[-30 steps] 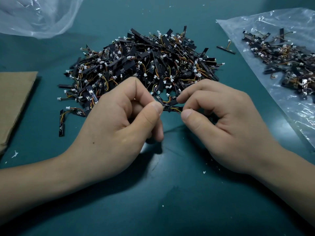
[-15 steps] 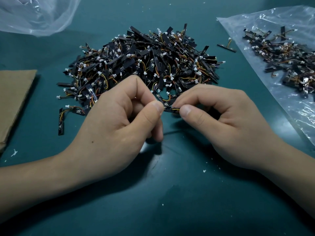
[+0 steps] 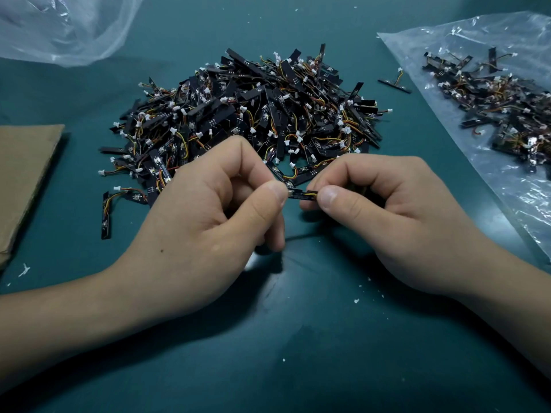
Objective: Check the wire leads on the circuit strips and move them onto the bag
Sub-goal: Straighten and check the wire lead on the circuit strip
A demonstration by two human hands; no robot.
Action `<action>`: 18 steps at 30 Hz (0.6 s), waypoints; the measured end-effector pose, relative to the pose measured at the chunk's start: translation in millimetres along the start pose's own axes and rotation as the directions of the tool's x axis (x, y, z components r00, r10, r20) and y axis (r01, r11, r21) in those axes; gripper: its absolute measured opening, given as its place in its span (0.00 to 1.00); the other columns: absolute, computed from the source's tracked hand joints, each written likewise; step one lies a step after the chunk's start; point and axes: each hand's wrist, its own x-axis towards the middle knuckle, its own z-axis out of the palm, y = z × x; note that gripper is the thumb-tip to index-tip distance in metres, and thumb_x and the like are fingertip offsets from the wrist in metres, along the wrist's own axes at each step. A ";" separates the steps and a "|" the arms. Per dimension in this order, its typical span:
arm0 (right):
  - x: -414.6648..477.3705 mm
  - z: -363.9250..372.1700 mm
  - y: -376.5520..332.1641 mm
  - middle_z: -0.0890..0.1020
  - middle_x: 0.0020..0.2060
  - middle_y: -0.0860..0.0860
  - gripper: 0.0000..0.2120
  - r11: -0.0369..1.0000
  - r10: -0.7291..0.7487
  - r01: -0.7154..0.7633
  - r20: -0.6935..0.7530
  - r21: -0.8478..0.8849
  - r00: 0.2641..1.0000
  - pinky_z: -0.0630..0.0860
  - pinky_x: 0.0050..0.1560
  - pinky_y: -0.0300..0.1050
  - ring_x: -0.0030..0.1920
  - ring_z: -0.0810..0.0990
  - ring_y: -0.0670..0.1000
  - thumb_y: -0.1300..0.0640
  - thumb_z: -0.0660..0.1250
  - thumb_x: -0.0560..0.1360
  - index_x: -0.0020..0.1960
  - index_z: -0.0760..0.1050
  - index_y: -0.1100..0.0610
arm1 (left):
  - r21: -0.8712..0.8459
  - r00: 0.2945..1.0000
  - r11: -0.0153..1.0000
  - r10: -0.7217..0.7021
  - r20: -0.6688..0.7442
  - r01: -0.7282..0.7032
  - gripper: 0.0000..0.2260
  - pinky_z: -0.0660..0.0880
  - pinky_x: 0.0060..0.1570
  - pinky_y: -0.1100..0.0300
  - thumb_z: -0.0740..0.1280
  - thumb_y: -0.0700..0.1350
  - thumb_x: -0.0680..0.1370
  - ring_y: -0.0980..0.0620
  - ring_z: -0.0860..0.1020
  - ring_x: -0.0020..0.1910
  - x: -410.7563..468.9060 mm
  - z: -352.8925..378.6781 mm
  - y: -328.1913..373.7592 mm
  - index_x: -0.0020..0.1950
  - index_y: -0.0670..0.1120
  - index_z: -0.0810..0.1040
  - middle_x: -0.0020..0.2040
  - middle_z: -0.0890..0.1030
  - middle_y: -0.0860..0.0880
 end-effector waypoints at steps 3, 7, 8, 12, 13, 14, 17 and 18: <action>0.1 -0.6 -0.5 0.85 0.39 0.51 0.07 1.000 -0.003 0.003 0.004 0.003 1.000 0.76 0.42 0.52 0.39 0.81 0.54 0.54 0.67 0.78 0.44 0.81 0.53 | 0.004 1.000 1.000 -0.003 0.010 0.003 0.06 0.67 0.27 0.71 0.65 0.47 0.80 0.57 0.74 0.25 0.0 0.4 0.6 0.43 0.50 0.72 0.31 0.83 0.50; 0.3 -0.5 0.2 0.84 0.37 0.51 0.08 1.000 -0.007 0.007 0.002 -0.002 1.000 0.76 0.39 0.52 0.37 0.79 0.54 0.54 0.67 0.78 0.42 0.81 0.53 | 0.009 1.000 1.000 -0.006 0.021 0.006 0.06 0.66 0.27 0.73 0.65 0.47 0.79 0.59 0.73 0.23 -0.2 0.7 1.4 0.43 0.49 0.72 0.31 0.83 0.49; 0.3 -0.4 0.4 0.84 0.36 0.51 0.08 1.000 -0.009 0.009 0.002 -0.009 1.000 0.76 0.39 0.50 0.36 0.79 0.52 0.54 0.68 0.78 0.42 0.81 0.53 | 0.009 1.000 1.000 -0.009 0.024 0.008 0.06 0.65 0.26 0.73 0.64 0.48 0.79 0.59 0.73 0.23 -0.3 0.5 1.7 0.43 0.49 0.72 0.31 0.83 0.49; 0.0 -0.4 0.6 0.82 0.34 0.49 0.08 1.000 -0.012 0.012 0.003 -0.024 1.000 0.72 0.36 0.40 0.33 0.76 0.47 0.53 0.68 0.78 0.42 0.81 0.53 | 0.025 0.999 0.999 -0.020 0.025 0.020 0.06 0.65 0.25 0.71 0.64 0.50 0.78 0.58 0.72 0.23 -0.1 0.0 1.7 0.43 0.51 0.72 0.32 0.83 0.50; -0.2 -0.5 0.6 0.82 0.34 0.48 0.08 0.999 -0.014 0.014 0.000 -0.029 1.000 0.72 0.37 0.39 0.33 0.76 0.45 0.54 0.68 0.78 0.42 0.82 0.53 | 0.027 0.999 0.999 -0.022 0.024 0.021 0.06 0.65 0.25 0.71 0.64 0.51 0.78 0.58 0.72 0.23 0.1 0.1 1.3 0.43 0.51 0.72 0.32 0.83 0.50; -0.4 -0.7 0.7 0.82 0.34 0.48 0.08 0.999 -0.018 0.017 -0.004 -0.037 1.000 0.71 0.37 0.37 0.34 0.76 0.44 0.54 0.68 0.78 0.42 0.82 0.53 | 0.029 0.999 0.999 -0.023 0.022 0.023 0.06 0.66 0.26 0.70 0.64 0.51 0.78 0.57 0.73 0.23 0.3 0.2 0.9 0.43 0.51 0.72 0.32 0.83 0.50; -1.6 -0.5 0.6 0.82 0.34 0.47 0.08 0.999 -0.017 0.016 -0.010 -0.051 1.000 0.71 0.37 0.36 0.34 0.76 0.44 0.53 0.68 0.78 0.42 0.82 0.52 | 0.036 0.999 0.999 -0.033 0.021 0.032 0.06 0.70 0.27 0.63 0.64 0.52 0.78 0.50 0.77 0.27 0.6 -0.3 -0.6 0.43 0.52 0.72 0.32 0.83 0.50; -1.5 -0.3 0.3 0.82 0.34 0.48 0.08 0.999 -0.016 0.015 -0.011 -0.045 1.000 0.71 0.36 0.38 0.33 0.76 0.45 0.53 0.68 0.78 0.42 0.81 0.52 | 0.035 0.999 0.999 -0.034 0.021 0.033 0.06 0.71 0.27 0.61 0.64 0.52 0.78 0.47 0.78 0.28 0.6 -0.4 -1.0 0.43 0.52 0.72 0.32 0.83 0.50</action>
